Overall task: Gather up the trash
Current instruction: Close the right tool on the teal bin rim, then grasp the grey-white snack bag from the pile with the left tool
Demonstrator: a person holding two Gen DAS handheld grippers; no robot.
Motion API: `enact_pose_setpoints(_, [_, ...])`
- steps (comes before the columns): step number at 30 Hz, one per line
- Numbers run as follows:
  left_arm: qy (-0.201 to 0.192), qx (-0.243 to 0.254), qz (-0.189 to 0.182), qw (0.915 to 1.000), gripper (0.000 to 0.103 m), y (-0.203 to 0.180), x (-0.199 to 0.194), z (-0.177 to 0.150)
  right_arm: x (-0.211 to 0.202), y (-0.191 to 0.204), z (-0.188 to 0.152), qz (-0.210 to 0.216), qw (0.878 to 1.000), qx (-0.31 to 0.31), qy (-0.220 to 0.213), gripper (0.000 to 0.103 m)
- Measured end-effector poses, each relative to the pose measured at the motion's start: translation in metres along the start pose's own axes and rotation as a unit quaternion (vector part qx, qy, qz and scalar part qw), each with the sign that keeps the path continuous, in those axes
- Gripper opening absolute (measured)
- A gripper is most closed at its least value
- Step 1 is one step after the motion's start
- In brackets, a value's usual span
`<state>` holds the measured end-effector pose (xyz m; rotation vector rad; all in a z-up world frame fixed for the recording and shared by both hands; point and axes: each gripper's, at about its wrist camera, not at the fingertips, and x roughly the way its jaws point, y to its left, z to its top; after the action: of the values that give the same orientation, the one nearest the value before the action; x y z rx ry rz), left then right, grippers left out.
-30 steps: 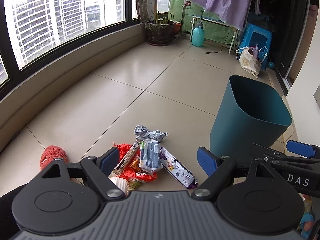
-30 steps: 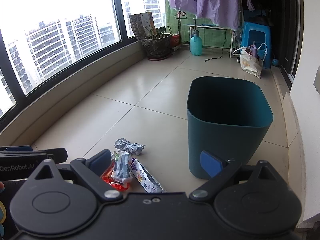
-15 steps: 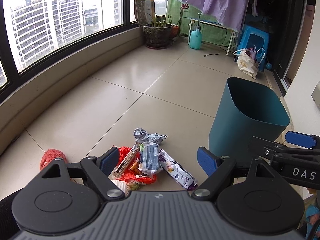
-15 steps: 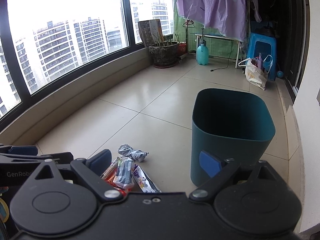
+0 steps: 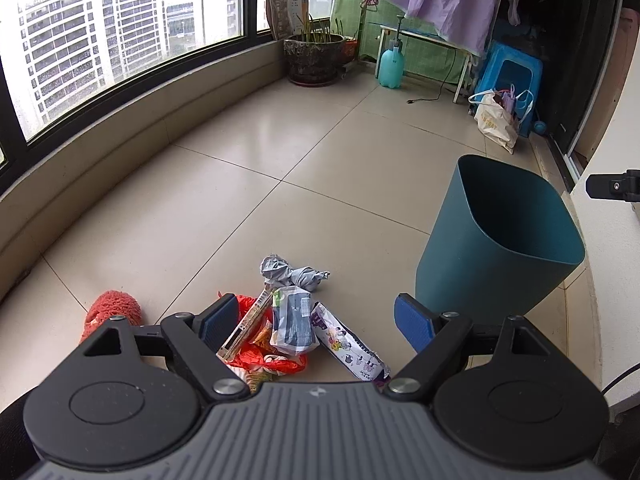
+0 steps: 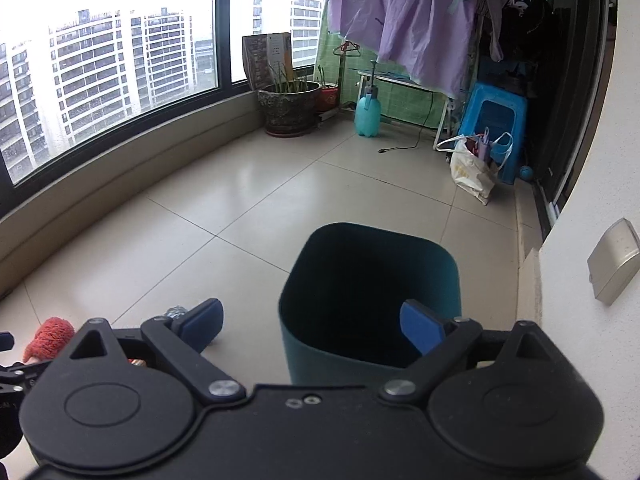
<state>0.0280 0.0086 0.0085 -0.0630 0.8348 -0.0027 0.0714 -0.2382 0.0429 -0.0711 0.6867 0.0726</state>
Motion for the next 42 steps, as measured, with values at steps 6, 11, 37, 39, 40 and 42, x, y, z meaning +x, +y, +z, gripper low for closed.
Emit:
enact_pose_setpoints(6, [0.018,-0.001,0.003,0.9998,0.085,-0.009,0.020,0.012,0.037,-0.042,0.003,-0.035,0.999,0.024,0.030,0.095])
enact_pose_setpoints(11, [0.058,0.011,0.019,0.9981,0.085,-0.014,0.055,0.015,0.072,-0.073,-0.002,-0.079,0.995,0.030,0.061,0.095])
enact_pose_setpoints(37, [0.242,-0.010,0.018,0.9701,0.085,0.019,0.267,0.018,0.207,-0.125,-0.027,-0.090,0.973,0.052,0.204,0.012])
enact_pose_setpoints(39, [0.250,-0.009,0.019,0.9680,0.085,0.017,0.281,0.013,0.207,-0.123,-0.028,-0.095,0.974,0.045,0.202,0.011])
enact_pose_setpoints(40, [0.260,-0.010,0.019,0.9654,0.085,0.017,0.291,0.009,0.206,-0.122,-0.028,-0.096,0.974,0.042,0.200,0.009])
enact_pose_setpoints(42, [0.268,-0.008,0.024,0.9632,0.085,0.017,0.307,0.002,0.206,-0.120,-0.029,-0.097,0.975,0.040,0.197,0.007])
